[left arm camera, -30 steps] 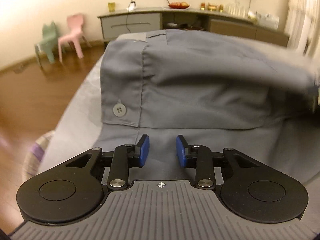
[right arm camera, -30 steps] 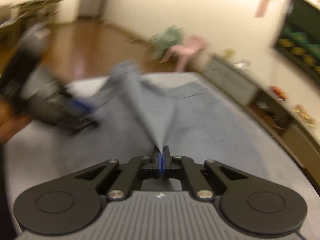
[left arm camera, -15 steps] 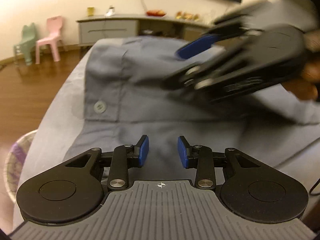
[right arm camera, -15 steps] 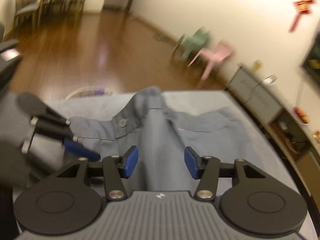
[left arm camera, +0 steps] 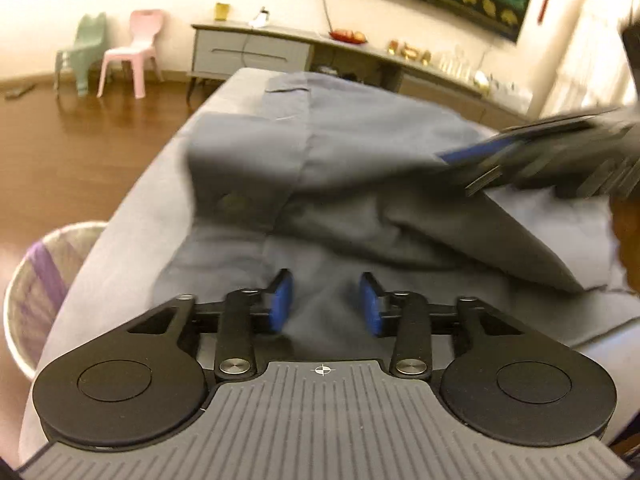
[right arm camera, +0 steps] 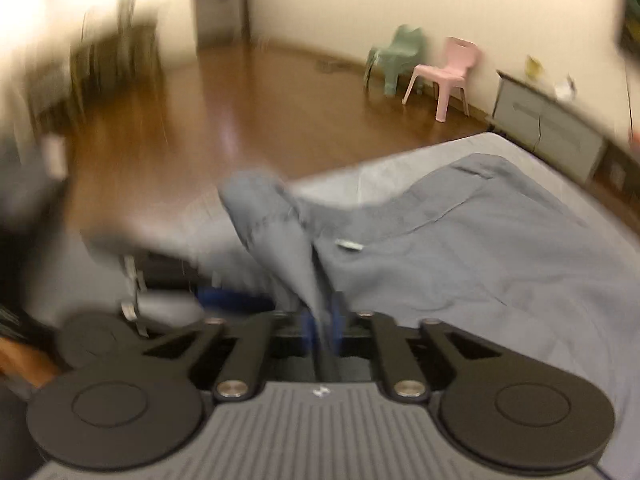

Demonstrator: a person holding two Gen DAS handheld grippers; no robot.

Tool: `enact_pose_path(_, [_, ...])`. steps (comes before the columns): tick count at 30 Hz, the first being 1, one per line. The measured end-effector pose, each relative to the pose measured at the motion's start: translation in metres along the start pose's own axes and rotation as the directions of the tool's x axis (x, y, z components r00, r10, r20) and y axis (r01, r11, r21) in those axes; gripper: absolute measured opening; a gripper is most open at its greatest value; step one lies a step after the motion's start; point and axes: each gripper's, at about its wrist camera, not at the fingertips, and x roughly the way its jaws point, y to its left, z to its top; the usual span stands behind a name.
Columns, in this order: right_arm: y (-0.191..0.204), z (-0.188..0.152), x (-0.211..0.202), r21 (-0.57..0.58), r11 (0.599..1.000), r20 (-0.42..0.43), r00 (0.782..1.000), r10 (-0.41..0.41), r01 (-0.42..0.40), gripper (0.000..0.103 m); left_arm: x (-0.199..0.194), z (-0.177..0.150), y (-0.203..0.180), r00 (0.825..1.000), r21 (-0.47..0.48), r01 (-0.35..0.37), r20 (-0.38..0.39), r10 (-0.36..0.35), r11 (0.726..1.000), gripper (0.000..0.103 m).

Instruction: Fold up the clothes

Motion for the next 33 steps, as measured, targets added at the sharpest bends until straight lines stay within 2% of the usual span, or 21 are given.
enact_pose_path(1, [-0.013, -0.012, -0.015, 0.031, 0.999, 0.009, 1.0, -0.018, 0.017, 0.021, -0.01, -0.001, 0.005, 1.0, -0.046, 0.02, 0.013, -0.019, 0.999, 0.04])
enact_pose_path(4, [-0.053, -0.049, -0.06, 0.123, 0.99, 0.033, 0.997, -0.072, 0.068, 0.037, -0.041, 0.003, 0.015, 0.994, -0.179, 0.084, 0.09, -0.068, 0.98, 0.046])
enact_pose_path(6, [-0.08, -0.073, -0.089, 0.184, 0.978, 0.047, 0.993, -0.11, 0.099, 0.042, -0.058, 0.01, 0.015, 0.984, -0.246, 0.129, 0.149, -0.094, 0.961, 0.067])
enact_pose_path(8, [-0.107, -0.098, -0.119, 0.245, 0.961, 0.057, 0.987, -0.148, 0.129, 0.044, -0.06, 0.022, 0.013, 0.981, -0.304, 0.157, 0.162, -0.111, 0.94, 0.081])
enact_pose_path(10, [-0.127, -0.125, -0.141, 0.283, 0.944, 0.048, 0.98, -0.191, 0.17, 0.043, -0.052, 0.035, 0.009, 0.986, -0.346, 0.137, 0.137, -0.095, 0.928, 0.081])
enact_pose_path(13, [-0.129, -0.16, -0.141, 0.239, 0.934, 0.003, 0.961, -0.276, 0.267, 0.047, -0.039, 0.046, 0.001, 0.995, -0.393, 0.071, 0.089, -0.039, 0.917, 0.081])
enact_pose_path(16, [-0.122, -0.182, -0.138, 0.171, 0.93, -0.011, 0.945, -0.327, 0.324, 0.058, -0.023, 0.052, -0.005, 0.999, -0.413, 0.006, 0.036, 0.009, 0.911, 0.081])
enact_pose_path(17, [-0.119, -0.186, -0.135, 0.134, 0.936, -0.017, 0.945, -0.327, 0.326, 0.062, -0.014, 0.053, -0.006, 1.0, -0.406, -0.022, 0.011, 0.029, 0.914, 0.077])
enact_pose_path(19, [-0.115, -0.192, -0.128, 0.054, 0.944, -0.03, 0.945, -0.325, 0.326, 0.071, 0.005, 0.053, -0.006, 0.998, -0.397, -0.06, -0.037, 0.05, 0.916, 0.027])
enact_pose_path(20, [-0.112, -0.193, -0.128, 0.037, 0.945, -0.032, 0.946, -0.323, 0.324, 0.069, 0.012, 0.053, -0.005, 0.998, -0.39, -0.051, -0.043, 0.037, 0.919, 0.0])
enact_pose_path(21, [-0.111, -0.194, -0.13, 0.032, 0.948, -0.033, 0.948, -0.316, 0.317, 0.052, 0.003, 0.051, -0.006, 0.999, -0.377, 0.034, 0.025, -0.026, 0.925, 0.0])
enact_pose_path(22, [-0.11, -0.194, -0.132, 0.027, 0.95, -0.033, 0.95, -0.309, 0.31, 0.028, -0.018, 0.047, -0.008, 0.98, -0.347, 0.176, 0.15, -0.13, 0.921, 0.0])
enact_pose_path(23, [-0.108, -0.195, -0.134, 0.021, 0.953, -0.033, 0.953, -0.302, 0.303, 0.002, -0.034, 0.036, -0.002, 0.954, -0.333, 0.273, 0.217, -0.209, 0.902, 0.0])
enact_pose_path(25, [-0.106, -0.196, -0.138, 0.011, 0.957, -0.034, 0.957, -0.289, 0.289, 0.0, -0.059, 0.003, 0.019, 0.908, -0.348, 0.402, 0.268, -0.322, 0.847, 0.0])
enact_pose_path(26, [-0.104, -0.196, -0.14, 0.006, 0.959, -0.035, 0.959, -0.282, 0.282, 0.0, -0.06, -0.012, 0.033, 0.918, -0.399, 0.388, 0.245, -0.312, 0.83, 0.0])
enact_pose_path(27, [-0.103, -0.197, -0.143, 0.001, 0.962, -0.035, 0.961, -0.275, 0.275, 0.0, -0.054, -0.028, 0.048, 0.951, -0.482, 0.31, 0.179, -0.254, 0.82, 0.0])
enact_pose_path(28, [-0.102, -0.198, -0.145, -0.004, 0.964, -0.036, 0.963, -0.268, 0.268, 0.0, -0.05, -0.04, 0.061, 0.97, -0.546, 0.245, 0.135, -0.204, 0.801, 0.0])
enact_pose_path(29, [-0.102, -0.202, -0.143, -0.008, 0.966, -0.048, 0.965, -0.259, 0.259, 0.0, -0.05, -0.047, 0.069, 0.978, -0.593, 0.208, 0.122, -0.168, 0.778, 0.0])
enact_pose_path(31, [-0.098, -0.204, -0.142, 0.005, 0.972, -0.046, 0.971, -0.233, 0.234, 0.003, -0.058, -0.051, 0.072, 0.979, -0.635, 0.204, 0.148, -0.142, 0.745, 0.003])
enact_pose_path(32, [-0.095, -0.204, -0.142, 0.013, 0.975, -0.04, 0.975, -0.219, 0.22, 0.006, -0.061, -0.049, 0.069, 0.98, -0.636, 0.197, 0.15, -0.131, 0.746, 0.011])
enact_pose_path(33, [-0.092, -0.204, -0.142, 0.022, 0.978, -0.035, 0.978, -0.205, 0.206, 0.011, -0.062, -0.045, 0.064, 0.983, -0.627, 0.18, 0.139, -0.118, 0.758, 0.026])
